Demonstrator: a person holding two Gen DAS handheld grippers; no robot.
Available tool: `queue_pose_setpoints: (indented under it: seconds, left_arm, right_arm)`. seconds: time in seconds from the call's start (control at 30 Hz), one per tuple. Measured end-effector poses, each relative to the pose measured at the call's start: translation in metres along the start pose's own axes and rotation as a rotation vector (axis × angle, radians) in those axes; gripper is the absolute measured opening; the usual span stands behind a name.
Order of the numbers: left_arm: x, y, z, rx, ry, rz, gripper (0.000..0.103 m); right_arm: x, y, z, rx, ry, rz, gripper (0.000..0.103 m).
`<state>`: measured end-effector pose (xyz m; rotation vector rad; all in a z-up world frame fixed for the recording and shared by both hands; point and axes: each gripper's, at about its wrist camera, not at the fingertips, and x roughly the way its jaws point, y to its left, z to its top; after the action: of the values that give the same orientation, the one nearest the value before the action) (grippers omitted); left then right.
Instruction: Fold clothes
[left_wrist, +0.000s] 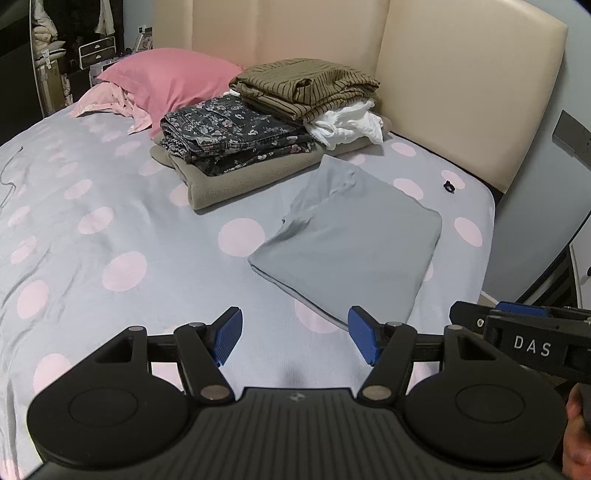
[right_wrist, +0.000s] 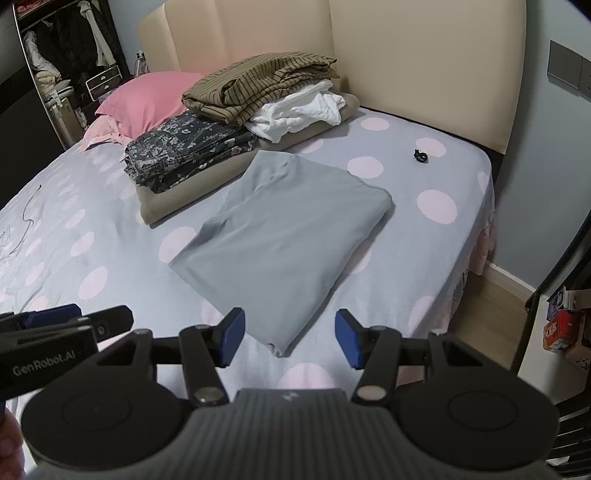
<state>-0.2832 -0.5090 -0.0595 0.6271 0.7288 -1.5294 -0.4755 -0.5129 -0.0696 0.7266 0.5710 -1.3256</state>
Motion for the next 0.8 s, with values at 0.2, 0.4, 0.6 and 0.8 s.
queue_pose_setpoints:
  seconds: [0.2,0.4,0.6,0.8]
  left_arm:
    - [0.0023,-0.0008,-0.0007,-0.005,0.0,0.0,0.062]
    - [0.0038,-0.0016,-0.0013,-0.007,0.001,-0.003,0.062]
    - [0.0048,-0.0038,-0.0025,-0.005,0.001,-0.005,0.062]
    - [0.0058,-0.005,-0.0029,-0.004,0.002,-0.006,0.061]
  right_arm:
    - [0.0003,0.0007,-0.0008,-0.003,0.003,-0.004,0.057]
    - [0.0,0.0003,-0.0002,-0.004,0.004,-0.004,0.058]
    - [0.0006,0.0001,-0.0002,-0.006,0.006,-0.004,0.058]
    - [0.0002,0.0002,-0.0012,-0.007,0.005,-0.004,0.058]
